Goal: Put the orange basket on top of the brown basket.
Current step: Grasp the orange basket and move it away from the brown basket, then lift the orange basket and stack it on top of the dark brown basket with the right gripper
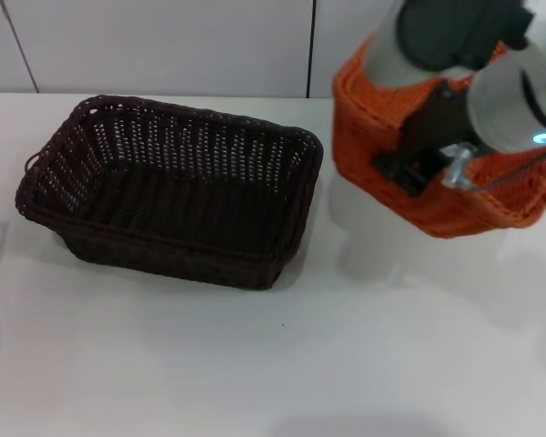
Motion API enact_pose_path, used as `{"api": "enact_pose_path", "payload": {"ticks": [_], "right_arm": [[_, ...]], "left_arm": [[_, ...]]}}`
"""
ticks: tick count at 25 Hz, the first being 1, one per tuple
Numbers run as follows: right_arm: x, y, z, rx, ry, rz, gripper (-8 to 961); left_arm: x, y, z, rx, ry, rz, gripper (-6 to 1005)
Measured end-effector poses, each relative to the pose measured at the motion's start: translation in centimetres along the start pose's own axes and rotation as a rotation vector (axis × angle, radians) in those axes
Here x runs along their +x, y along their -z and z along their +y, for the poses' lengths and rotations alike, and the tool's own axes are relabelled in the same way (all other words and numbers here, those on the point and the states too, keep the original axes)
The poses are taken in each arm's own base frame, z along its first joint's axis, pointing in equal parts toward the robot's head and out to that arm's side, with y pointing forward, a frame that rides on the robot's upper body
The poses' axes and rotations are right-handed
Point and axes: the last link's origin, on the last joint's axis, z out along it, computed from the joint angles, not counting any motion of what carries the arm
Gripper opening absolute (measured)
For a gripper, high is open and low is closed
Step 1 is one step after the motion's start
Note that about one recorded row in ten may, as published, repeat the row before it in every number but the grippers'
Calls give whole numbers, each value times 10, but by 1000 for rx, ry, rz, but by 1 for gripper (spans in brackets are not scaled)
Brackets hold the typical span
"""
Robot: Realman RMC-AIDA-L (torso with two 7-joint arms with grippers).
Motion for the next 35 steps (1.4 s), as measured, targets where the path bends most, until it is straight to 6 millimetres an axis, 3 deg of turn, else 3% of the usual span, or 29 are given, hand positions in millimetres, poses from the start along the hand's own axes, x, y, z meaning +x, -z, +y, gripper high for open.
{"api": "enact_pose_path", "payload": {"ticks": [2,3,4,8,13,19,23,35], "right_arm": [[-10,2,7,26,140,-6,134],[-19,4,16,65,300,-12,134],[-19,4,16,65,300,-12,134],[-31,8,35,124,653,-32,134],[-32,1,43,130,872,-48,134],[-36,-17,52,116,1050,-41,133],[-38,-43,67,94,1180,-49,133],[-30,-79,80,59,1275,-28,133]], "left_arm": [[0,0,0,2,2,-1,768],[-1,1,-1,4,6,-3,768],[-1,1,-1,4,6,-3,767],[-3,4,-3,13,51,-10,767],[-4,5,-4,17,59,-12,767],[-5,5,-4,15,58,-19,767],[-6,5,-1,9,59,-24,767],[-6,4,3,-6,67,-30,767]]}}
